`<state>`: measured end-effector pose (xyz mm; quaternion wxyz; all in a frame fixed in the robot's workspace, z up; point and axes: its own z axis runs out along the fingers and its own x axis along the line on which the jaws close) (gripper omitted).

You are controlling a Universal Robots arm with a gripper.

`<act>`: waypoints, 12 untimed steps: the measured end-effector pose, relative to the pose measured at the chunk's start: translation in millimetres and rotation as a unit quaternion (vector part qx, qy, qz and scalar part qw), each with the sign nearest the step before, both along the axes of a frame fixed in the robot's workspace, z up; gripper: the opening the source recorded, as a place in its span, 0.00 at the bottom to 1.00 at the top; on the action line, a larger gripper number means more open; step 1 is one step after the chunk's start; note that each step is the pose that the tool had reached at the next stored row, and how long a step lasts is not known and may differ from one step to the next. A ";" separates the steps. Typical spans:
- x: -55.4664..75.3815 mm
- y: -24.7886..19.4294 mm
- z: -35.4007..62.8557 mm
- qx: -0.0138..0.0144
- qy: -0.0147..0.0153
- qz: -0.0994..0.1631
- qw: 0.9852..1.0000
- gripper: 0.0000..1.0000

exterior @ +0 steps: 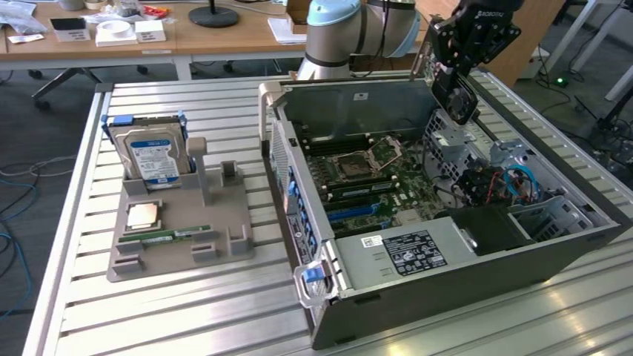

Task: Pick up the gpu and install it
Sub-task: 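Insert the gpu into the slot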

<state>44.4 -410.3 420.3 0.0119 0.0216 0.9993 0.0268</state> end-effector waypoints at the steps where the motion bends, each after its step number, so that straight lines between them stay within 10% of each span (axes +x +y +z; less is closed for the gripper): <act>1: 0.0 0.0 0.0 0.000 0.000 0.001 1.000 0.26; 12: 0.0 0.0 -0.5 0.000 0.000 0.049 0.999 0.26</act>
